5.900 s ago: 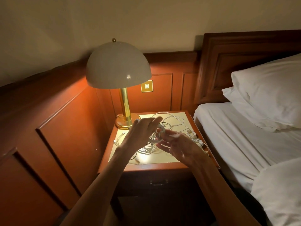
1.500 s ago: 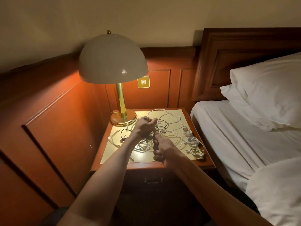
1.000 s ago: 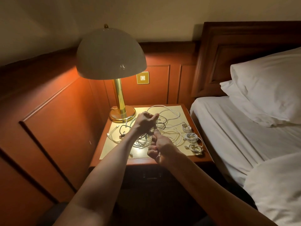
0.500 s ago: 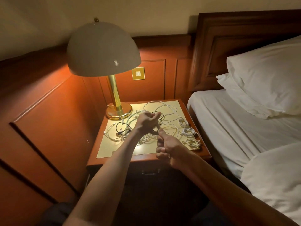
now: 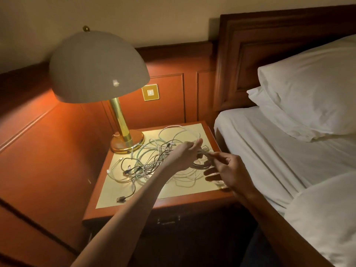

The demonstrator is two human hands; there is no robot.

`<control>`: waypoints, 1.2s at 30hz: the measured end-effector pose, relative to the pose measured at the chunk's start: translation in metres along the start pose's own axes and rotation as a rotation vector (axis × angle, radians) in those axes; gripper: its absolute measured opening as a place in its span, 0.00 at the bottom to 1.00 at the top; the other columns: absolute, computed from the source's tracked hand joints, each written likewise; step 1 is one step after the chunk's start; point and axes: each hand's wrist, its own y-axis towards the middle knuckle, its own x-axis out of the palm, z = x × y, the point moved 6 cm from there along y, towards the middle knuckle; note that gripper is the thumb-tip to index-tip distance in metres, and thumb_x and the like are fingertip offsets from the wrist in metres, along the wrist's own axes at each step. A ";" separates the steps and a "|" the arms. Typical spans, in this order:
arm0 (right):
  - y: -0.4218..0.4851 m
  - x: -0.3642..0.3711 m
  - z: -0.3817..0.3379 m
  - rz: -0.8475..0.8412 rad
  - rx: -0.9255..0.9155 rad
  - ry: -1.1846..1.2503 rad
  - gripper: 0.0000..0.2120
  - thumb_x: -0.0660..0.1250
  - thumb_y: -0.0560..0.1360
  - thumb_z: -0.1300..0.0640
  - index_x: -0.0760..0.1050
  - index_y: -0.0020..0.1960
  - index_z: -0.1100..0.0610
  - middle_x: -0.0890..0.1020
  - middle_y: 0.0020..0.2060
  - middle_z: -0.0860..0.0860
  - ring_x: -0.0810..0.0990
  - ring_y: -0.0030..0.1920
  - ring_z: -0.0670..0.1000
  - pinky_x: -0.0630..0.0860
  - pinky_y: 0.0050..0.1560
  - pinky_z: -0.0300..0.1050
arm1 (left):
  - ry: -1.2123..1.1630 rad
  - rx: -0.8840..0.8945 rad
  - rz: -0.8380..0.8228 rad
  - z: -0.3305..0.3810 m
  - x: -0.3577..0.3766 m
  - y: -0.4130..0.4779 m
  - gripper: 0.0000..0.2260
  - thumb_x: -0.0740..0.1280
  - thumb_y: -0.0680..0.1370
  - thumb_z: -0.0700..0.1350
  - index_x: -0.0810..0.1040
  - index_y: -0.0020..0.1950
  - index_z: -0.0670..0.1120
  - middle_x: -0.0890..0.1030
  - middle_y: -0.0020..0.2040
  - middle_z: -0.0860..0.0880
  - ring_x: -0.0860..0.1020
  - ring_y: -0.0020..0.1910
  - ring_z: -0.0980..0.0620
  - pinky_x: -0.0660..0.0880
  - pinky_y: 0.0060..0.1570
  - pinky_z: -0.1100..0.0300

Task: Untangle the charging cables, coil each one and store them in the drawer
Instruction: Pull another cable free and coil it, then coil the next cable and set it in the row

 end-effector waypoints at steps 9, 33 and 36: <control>0.120 -0.078 0.045 0.245 0.168 0.075 0.07 0.67 0.77 0.65 0.83 0.53 0.63 0.86 0.41 0.59 0.86 0.41 0.58 0.84 0.44 0.55 | 0.493 -0.022 0.246 -0.035 -0.003 0.116 0.08 0.67 0.78 0.44 0.84 0.54 0.47 0.85 0.53 0.47 0.82 0.46 0.50 0.76 0.43 0.60; 0.282 -0.013 0.119 0.211 0.186 -0.799 0.20 0.71 0.74 0.42 0.78 0.47 0.60 0.83 0.45 0.54 0.81 0.47 0.56 0.76 0.42 0.45 | 0.120 0.071 0.385 -0.056 -0.148 0.151 0.09 0.73 0.74 0.55 0.87 0.47 0.51 0.86 0.38 0.52 0.85 0.37 0.52 0.82 0.36 0.62; 0.277 -0.007 0.119 0.158 0.197 -0.915 0.26 0.64 0.76 0.35 0.80 0.55 0.59 0.82 0.57 0.56 0.79 0.57 0.58 0.76 0.58 0.53 | 0.181 0.136 0.439 -0.047 -0.164 0.142 0.11 0.71 0.74 0.56 0.87 0.48 0.51 0.85 0.38 0.56 0.84 0.35 0.59 0.82 0.37 0.61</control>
